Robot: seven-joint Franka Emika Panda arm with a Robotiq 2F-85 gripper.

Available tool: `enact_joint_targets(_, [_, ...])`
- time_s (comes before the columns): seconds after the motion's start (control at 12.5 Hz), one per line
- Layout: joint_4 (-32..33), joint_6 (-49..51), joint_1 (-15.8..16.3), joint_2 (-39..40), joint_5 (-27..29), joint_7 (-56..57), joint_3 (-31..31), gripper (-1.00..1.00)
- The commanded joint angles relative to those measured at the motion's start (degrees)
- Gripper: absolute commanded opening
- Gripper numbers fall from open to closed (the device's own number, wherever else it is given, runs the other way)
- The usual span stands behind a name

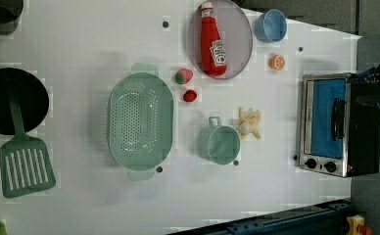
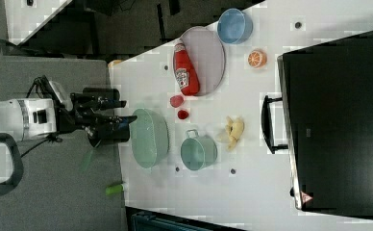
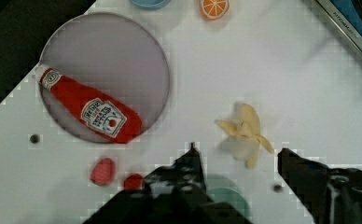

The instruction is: Pick banana from table and place on oven.

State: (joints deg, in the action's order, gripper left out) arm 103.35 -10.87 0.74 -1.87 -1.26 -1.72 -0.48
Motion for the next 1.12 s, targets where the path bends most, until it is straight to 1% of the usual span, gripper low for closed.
enact_joint_targets(0.08, [18.1,12.9,-1.4,-31.4,-0.1,-2.3,-1.7,0.58])
enact_joint_targets(0.16, [18.1,12.9,-1.4,-31.4,-0.1,-2.3,-1.7,0.81])
enact_joint_targets(0.24, [18.2,12.9,-1.4,-31.4,-0.1,-2.3,-1.7,0.99])
enact_joint_targets(0.48, [19.0,12.0,-1.4,-30.6,-0.1,-2.3,-1.7,1.0])
enact_joint_targets(0.64, [20.8,8.7,-1.4,-28.7,-0.1,-2.3,-1.7,1.0])
enact_joint_targets(0.88, [25.7,0.1,-1.4,-23.5,-0.2,-2.3,-1.7,1.0])
enact_joint_targets(1.12, [30.1,-12.6,-1.4,-16.2,-0.2,-2.3,-1.7,1.0])
